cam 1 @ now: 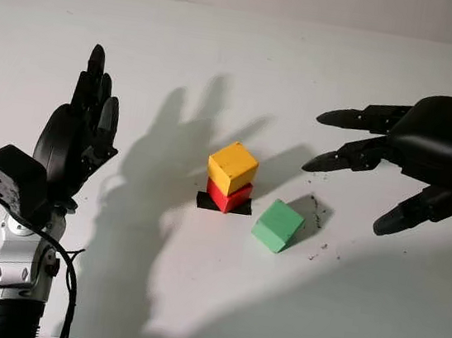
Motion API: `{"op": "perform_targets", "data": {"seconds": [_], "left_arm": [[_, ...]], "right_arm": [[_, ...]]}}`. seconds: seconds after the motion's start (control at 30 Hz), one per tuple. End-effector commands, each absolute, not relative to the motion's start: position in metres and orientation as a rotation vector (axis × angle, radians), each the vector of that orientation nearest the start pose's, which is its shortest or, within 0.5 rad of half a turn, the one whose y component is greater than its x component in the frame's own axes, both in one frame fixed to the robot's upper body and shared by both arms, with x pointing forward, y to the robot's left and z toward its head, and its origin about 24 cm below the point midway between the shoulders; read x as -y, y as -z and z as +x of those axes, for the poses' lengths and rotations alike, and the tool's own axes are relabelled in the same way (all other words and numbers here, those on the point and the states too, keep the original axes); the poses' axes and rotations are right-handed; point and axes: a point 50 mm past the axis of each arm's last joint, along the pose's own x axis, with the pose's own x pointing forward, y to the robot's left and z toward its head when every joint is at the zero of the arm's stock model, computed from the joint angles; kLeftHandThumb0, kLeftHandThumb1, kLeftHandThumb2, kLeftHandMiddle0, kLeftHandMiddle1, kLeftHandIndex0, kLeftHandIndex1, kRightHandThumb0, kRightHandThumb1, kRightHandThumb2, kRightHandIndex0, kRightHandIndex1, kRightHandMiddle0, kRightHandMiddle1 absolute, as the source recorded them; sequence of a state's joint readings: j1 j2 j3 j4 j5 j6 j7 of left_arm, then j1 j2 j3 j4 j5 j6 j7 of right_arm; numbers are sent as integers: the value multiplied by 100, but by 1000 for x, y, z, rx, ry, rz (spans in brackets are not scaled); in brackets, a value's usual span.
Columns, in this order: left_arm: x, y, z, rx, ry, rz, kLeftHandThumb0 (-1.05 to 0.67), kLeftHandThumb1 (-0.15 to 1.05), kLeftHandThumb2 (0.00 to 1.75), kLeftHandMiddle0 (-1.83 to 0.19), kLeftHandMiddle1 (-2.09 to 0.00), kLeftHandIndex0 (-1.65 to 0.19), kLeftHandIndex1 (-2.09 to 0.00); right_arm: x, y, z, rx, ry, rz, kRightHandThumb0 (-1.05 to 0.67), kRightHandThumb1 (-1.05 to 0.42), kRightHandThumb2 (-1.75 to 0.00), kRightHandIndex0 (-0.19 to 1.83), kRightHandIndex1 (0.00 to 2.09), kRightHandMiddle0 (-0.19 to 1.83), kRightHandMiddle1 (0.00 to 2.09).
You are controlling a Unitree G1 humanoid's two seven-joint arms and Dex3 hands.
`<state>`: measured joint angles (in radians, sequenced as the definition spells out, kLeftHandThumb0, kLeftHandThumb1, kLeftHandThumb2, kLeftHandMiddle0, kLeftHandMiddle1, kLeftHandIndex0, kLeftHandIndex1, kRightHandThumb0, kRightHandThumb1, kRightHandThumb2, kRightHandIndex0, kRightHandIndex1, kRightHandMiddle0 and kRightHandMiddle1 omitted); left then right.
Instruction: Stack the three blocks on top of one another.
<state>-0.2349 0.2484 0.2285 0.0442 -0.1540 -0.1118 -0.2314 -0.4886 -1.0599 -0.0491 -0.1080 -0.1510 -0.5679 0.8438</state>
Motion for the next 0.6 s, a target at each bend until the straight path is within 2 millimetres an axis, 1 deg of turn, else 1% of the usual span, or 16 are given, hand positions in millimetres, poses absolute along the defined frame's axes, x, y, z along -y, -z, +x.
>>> {"op": "perform_targets", "data": {"seconds": [0.0, 0.13, 0.3, 0.57], "left_arm": [[-222, -120, 286, 336, 52, 109, -76, 105, 68, 19, -1, 19, 0], [-219, -120, 283, 354, 51, 78, -76, 105, 69, 19, -2, 19, 0], [-218, -120, 281, 362, 45, 90, -75, 105, 68, 19, -2, 19, -1], [-219, -120, 277, 356, 25, 113, -76, 105, 68, 19, -4, 19, -3]], "right_arm": [[212, -253, 257, 545, -826, -1599, -61, -86, -8, 24, 6, 63, 7], [205, -234, 260, 543, -840, -1554, -60, -81, -5, 26, 6, 65, 8], [201, -219, 264, 588, -836, -1524, -63, -80, -5, 24, 5, 65, 7], [194, -208, 269, 566, -867, -1516, -66, -84, -6, 15, 2, 63, 6]]}}
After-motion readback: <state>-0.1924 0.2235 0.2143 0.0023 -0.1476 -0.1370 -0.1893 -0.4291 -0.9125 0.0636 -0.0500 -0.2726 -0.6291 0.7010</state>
